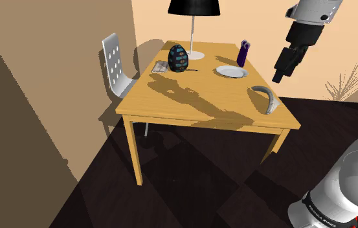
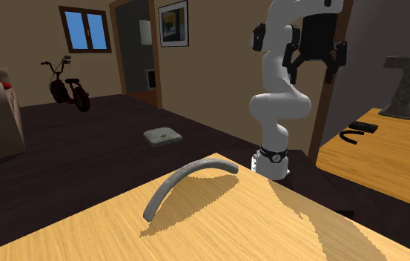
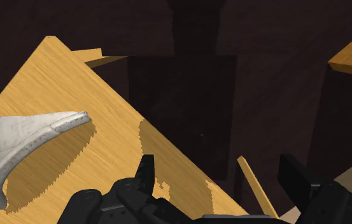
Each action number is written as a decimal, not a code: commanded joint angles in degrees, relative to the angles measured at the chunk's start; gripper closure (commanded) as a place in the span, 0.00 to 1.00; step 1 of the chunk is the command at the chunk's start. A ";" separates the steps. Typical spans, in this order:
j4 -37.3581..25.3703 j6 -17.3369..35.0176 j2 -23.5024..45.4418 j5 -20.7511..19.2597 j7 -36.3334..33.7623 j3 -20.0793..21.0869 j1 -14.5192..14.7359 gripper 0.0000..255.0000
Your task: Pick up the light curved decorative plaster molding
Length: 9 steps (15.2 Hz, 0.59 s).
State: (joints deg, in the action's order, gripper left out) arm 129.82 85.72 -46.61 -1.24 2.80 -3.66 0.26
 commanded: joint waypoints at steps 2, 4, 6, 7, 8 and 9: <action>0.03 1.29 1.30 -0.36 -0.48 -0.59 -0.69 0.00; -0.06 3.79 3.96 -1.04 -1.43 -1.79 -2.05 0.00; -0.33 6.21 6.71 -1.65 -2.39 -3.03 -3.35 0.00; -0.53 7.38 8.11 -1.92 -2.86 -3.66 -3.99 0.00; -0.77 8.52 9.52 -2.17 -3.33 -4.30 -4.63 0.00; -1.05 9.64 10.95 -2.40 -3.80 -4.95 -5.24 0.00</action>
State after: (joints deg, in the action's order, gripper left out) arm 128.81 93.60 -37.42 -3.29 -0.65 -7.78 -4.29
